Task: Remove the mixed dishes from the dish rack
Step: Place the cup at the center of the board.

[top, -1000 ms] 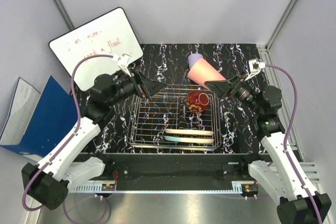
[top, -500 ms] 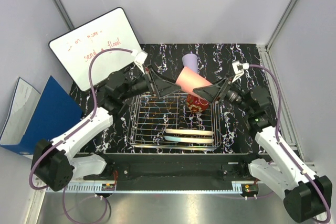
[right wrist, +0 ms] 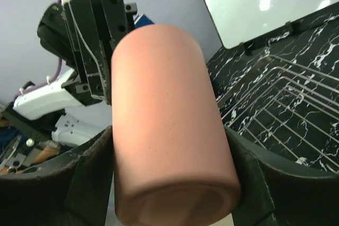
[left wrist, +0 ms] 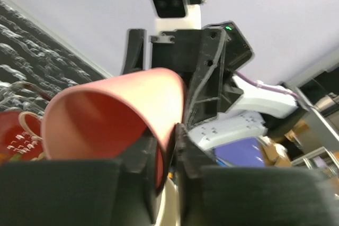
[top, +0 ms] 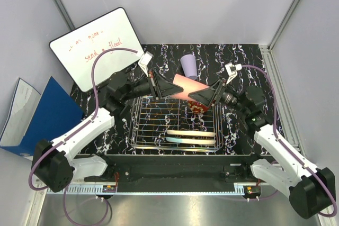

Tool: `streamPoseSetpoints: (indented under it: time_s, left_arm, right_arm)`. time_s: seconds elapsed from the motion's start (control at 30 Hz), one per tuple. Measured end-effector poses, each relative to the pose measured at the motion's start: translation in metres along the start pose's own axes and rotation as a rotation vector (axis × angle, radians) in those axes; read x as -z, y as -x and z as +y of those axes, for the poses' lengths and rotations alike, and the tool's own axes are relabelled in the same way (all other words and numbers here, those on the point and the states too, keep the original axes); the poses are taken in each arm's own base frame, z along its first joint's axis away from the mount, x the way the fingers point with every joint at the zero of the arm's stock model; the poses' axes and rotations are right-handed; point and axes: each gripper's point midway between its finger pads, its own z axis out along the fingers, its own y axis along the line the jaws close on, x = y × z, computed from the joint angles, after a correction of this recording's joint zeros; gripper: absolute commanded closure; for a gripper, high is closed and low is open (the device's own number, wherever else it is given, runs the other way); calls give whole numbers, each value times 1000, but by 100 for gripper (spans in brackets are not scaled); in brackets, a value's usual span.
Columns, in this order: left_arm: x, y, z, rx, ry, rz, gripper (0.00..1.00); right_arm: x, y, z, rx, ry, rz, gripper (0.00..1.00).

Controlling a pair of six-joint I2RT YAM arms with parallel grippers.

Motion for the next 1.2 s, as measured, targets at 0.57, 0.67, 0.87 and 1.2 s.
streamPoseSetpoints:
  time_s: [0.57, 0.67, 0.87, 1.2]
  left_arm:
    - [-24, 53, -18, -192, 214, 102, 100]
    - [-7, 62, 31, -212, 451, 124, 100]
    - [27, 31, 108, -191, 783, 329, 100]
    - [28, 57, 106, -273, 873, 384, 100]
  right_arm:
    - [22, 74, 13, 336, -378, 4, 2]
    - [44, 102, 10, 437, -520, -44, 2]
    - [69, 97, -8, 489, -661, 25, 5]
    - [63, 65, -53, 446, -749, 173, 5]
